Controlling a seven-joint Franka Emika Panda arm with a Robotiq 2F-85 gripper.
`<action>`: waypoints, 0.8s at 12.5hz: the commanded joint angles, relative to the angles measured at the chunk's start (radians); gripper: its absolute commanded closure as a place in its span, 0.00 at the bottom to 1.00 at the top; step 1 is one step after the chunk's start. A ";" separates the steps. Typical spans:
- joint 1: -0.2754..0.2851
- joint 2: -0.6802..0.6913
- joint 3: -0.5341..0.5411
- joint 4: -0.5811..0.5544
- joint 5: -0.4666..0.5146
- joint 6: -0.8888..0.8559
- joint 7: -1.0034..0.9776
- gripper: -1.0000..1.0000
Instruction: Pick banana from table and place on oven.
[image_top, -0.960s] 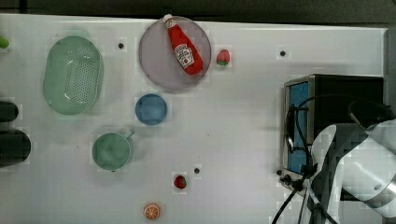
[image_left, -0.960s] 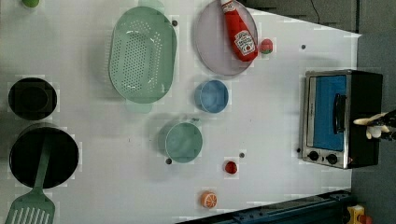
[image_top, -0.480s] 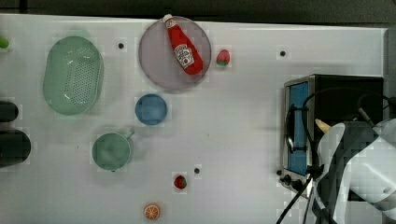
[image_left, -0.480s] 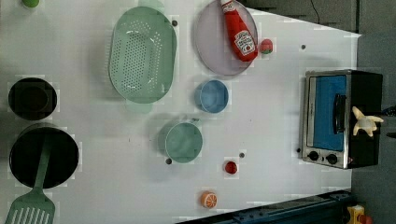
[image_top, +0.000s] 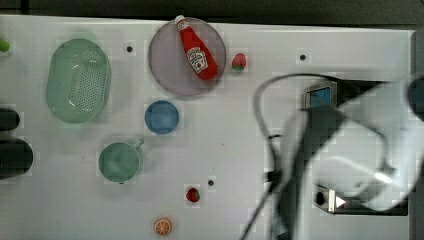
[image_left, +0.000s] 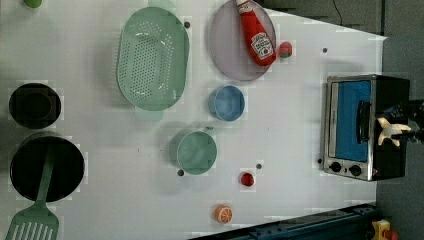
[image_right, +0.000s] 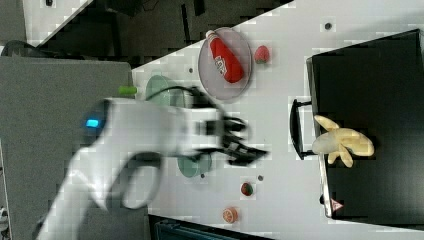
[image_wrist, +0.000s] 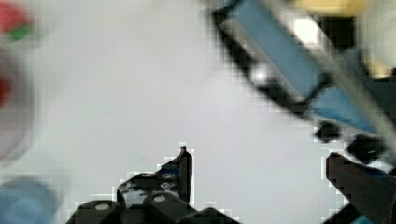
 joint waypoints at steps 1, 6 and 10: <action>0.111 -0.210 0.168 0.057 -0.012 -0.047 0.314 0.00; 0.112 -0.361 0.286 0.024 -0.014 -0.224 0.622 0.00; 0.110 -0.382 0.278 0.024 -0.014 -0.224 0.622 0.00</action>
